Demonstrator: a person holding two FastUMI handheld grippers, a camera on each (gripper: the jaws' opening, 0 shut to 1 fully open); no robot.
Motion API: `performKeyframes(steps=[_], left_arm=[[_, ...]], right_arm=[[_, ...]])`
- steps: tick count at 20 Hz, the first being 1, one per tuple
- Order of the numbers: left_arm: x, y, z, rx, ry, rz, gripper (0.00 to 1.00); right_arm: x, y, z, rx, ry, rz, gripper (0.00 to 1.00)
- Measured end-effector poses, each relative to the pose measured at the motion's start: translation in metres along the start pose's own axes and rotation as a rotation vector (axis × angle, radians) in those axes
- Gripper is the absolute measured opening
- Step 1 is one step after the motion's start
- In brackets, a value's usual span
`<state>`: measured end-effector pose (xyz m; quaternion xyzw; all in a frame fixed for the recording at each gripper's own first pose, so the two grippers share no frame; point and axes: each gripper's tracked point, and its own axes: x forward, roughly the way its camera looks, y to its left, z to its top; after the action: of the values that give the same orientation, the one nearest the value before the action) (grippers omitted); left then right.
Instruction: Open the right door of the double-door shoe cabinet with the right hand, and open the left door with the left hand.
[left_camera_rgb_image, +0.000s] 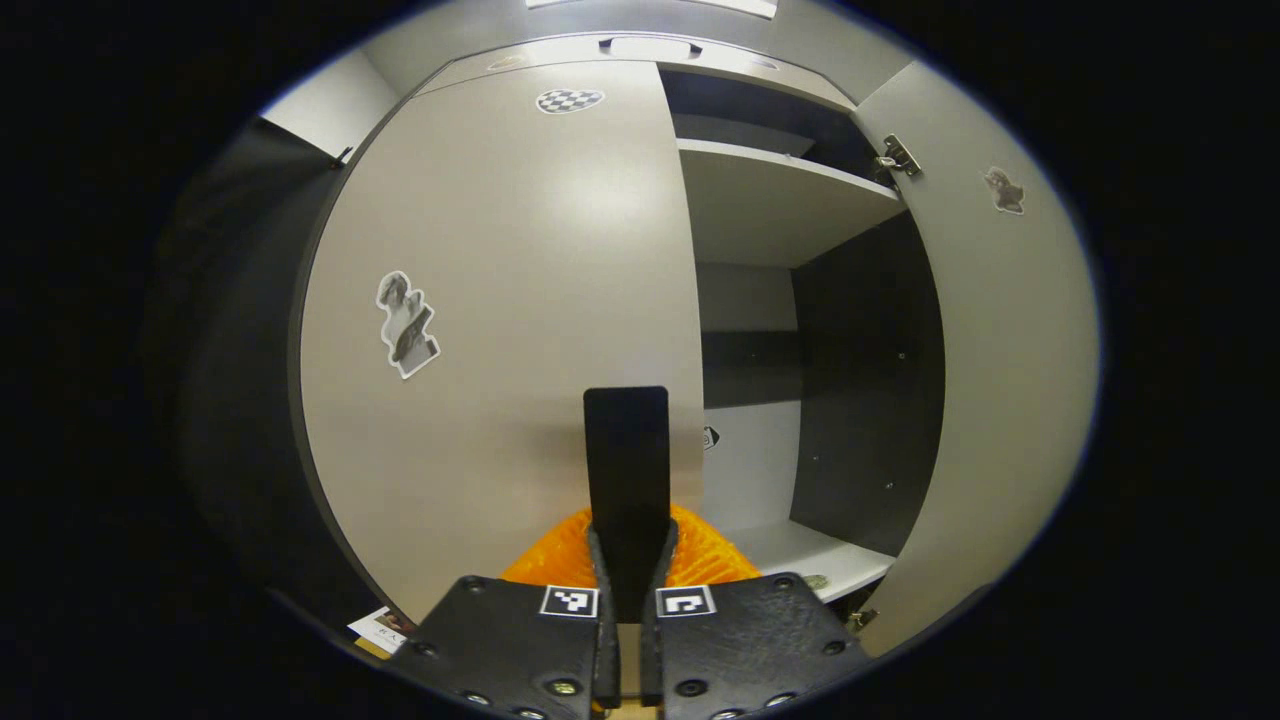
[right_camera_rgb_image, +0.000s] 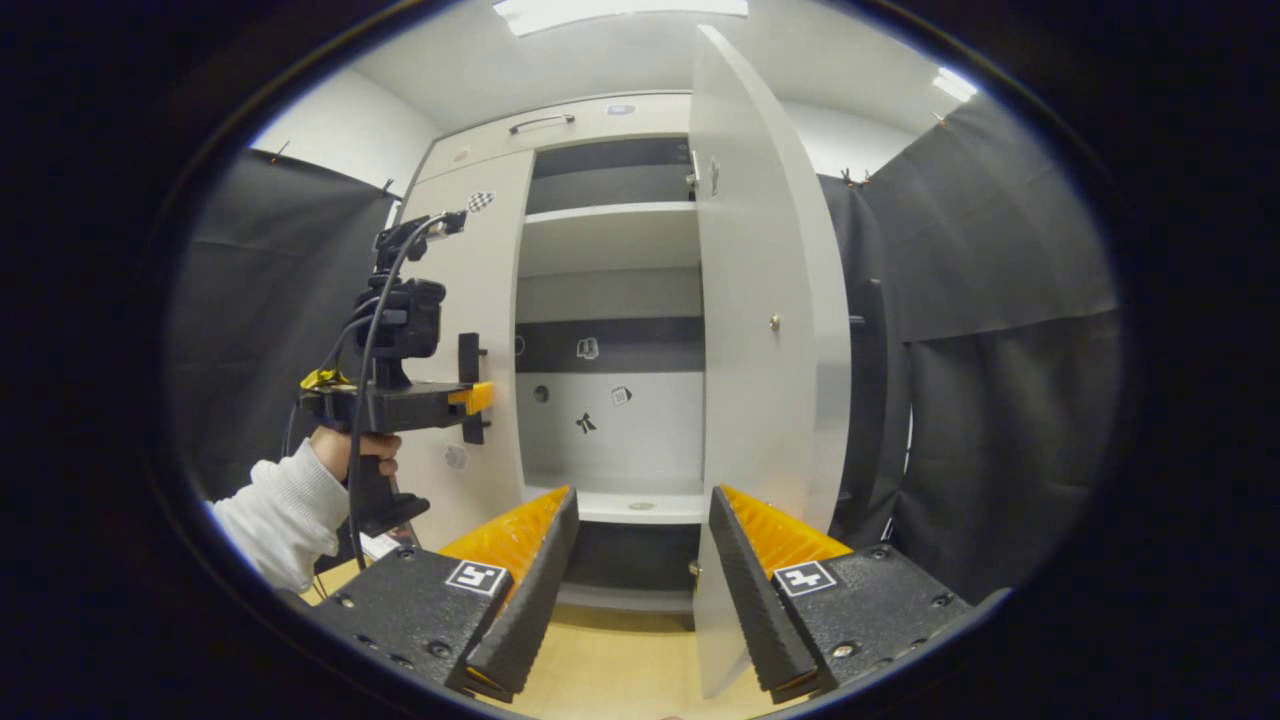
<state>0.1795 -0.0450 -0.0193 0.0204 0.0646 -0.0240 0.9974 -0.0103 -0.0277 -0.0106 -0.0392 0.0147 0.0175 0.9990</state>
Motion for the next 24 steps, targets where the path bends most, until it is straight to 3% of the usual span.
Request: performKeyframes(steps=[12, 24], left_arm=[[-0.021, 0.0, 0.002, -0.015, 0.012, 0.011, 0.06], [-0.077, 0.019, 0.001, 0.015, 0.028, 0.0, 0.06]], right_arm=[[-0.011, -0.005, -0.001, 0.015, 0.009, -0.012, 0.83], [-0.028, 0.002, -0.005, 0.03, 0.001, -0.015, 0.83]])
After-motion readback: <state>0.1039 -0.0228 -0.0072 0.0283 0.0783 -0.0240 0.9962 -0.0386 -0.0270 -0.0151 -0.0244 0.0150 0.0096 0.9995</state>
